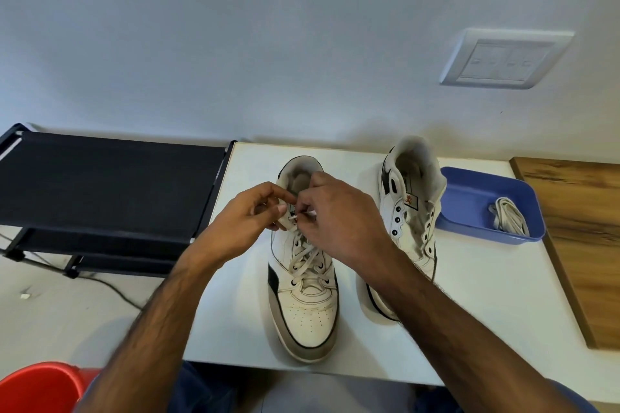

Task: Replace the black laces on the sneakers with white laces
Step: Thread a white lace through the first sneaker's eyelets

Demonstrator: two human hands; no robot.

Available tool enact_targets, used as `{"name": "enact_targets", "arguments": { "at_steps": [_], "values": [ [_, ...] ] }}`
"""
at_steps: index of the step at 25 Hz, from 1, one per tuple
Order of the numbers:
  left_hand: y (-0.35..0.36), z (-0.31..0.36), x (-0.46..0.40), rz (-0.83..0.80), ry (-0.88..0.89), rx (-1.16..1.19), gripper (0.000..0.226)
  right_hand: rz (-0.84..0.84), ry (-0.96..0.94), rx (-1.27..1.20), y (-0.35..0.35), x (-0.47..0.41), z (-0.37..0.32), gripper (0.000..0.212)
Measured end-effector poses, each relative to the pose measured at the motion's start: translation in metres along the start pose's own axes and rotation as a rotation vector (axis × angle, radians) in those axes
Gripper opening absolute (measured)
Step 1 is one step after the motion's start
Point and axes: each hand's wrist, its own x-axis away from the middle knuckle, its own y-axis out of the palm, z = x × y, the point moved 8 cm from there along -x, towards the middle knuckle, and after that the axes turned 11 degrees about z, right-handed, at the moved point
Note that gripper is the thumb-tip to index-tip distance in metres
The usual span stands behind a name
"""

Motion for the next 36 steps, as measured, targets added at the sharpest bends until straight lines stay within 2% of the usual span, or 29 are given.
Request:
{"name": "enact_targets", "arguments": {
  "at_steps": [4, 10, 13, 18, 23, 27, 32, 36],
  "values": [
    [0.0, -0.002, -0.001, -0.005, 0.008, 0.001, 0.015, 0.003, 0.019, 0.021, 0.0, -0.001, 0.002, 0.017],
    [-0.001, 0.0, 0.0, -0.001, 0.016, 0.004, 0.016, 0.023, -0.08, 0.136, 0.005, -0.001, -0.012, 0.022],
    [-0.003, -0.003, 0.003, -0.035, -0.008, 0.065, 0.025, 0.016, -0.026, 0.075, 0.007, -0.003, -0.003, 0.02],
    [-0.004, -0.002, 0.004, -0.026, 0.03, -0.02, 0.043, 0.003, 0.079, -0.038, 0.02, -0.007, 0.002, 0.019],
    [-0.008, 0.007, 0.005, 0.06, 0.12, -0.142, 0.044, -0.04, 0.185, -0.091, 0.021, -0.008, 0.019, 0.015],
    [-0.006, 0.013, 0.007, 0.077, 0.168, -0.16, 0.044, -0.058, 0.184, -0.074, 0.022, -0.008, 0.019, 0.016],
    [-0.003, 0.022, 0.01, 0.08, 0.322, -0.328, 0.044, -0.194, 0.205, -0.161, 0.03, -0.005, 0.023, 0.025],
    [0.004, 0.026, 0.013, 0.048, 0.39, -0.369, 0.049, -0.169, 0.225, -0.227, 0.024, -0.005, 0.026, 0.033]
  ]
}}
